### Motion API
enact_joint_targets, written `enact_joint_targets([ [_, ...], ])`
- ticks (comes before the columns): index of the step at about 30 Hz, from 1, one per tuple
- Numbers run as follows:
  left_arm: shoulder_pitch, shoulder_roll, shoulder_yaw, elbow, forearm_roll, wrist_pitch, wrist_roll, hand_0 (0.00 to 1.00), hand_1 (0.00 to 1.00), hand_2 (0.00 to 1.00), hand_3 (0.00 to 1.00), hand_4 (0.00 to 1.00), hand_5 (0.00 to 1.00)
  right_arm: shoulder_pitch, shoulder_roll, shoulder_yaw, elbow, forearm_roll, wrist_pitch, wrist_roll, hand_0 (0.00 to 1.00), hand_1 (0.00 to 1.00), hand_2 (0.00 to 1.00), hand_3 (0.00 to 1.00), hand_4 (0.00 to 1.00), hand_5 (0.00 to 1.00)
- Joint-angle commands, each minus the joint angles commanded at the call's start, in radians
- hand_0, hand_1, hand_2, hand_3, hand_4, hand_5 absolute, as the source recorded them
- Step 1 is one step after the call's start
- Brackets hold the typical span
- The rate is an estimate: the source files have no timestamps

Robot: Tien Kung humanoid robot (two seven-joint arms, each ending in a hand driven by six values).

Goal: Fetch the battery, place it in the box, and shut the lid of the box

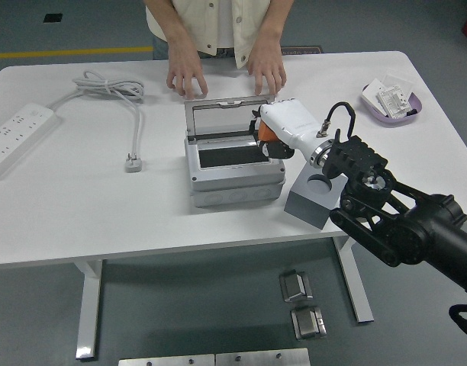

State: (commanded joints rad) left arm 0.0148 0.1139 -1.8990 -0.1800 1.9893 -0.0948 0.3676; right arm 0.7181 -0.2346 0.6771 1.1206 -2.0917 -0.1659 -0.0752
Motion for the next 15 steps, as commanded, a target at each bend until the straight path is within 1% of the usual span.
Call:
enact_joint_targets([
  [5,-0.003,0.000,0.000,0.000,0.004,-0.002,0.000,0.625,0.620,0.597,0.634,0.699,0.164,0.028,0.039,-0.027,-0.039,0.041,-0.039,0.029,0.211,0.226,0.412,0.498,0.323,0.002],
  [6,-0.003,0.001,-0.001,0.000,0.005,-0.002,0.000,0.625,0.620,0.597,0.634,0.699,0.164,0.036,0.051,-0.034,-0.061,0.061,-0.055,0.044,0.211,0.226,0.412,0.498,0.323,0.002],
  [9,-0.003,0.002,0.000,0.000,0.005,-0.003,0.000,0.625,0.620,0.597,0.634,0.699,0.164,0.050,0.074,-0.049,-0.117,0.121,-0.080,0.081,0.211,0.226,0.412,0.498,0.323,0.002],
  [13,-0.001,0.003,0.002,0.000,0.005,-0.004,0.001,0.625,0.620,0.597,0.635,0.700,0.163,0.063,0.103,-0.065,-0.189,0.192,-0.094,0.117,0.213,0.226,0.410,0.498,0.322,0.002],
  [15,0.000,0.004,0.001,0.000,0.006,-0.005,0.004,0.625,0.620,0.597,0.635,0.700,0.163,0.072,0.124,-0.078,-0.230,0.226,-0.102,0.131,0.213,0.226,0.410,0.498,0.322,0.002],
])
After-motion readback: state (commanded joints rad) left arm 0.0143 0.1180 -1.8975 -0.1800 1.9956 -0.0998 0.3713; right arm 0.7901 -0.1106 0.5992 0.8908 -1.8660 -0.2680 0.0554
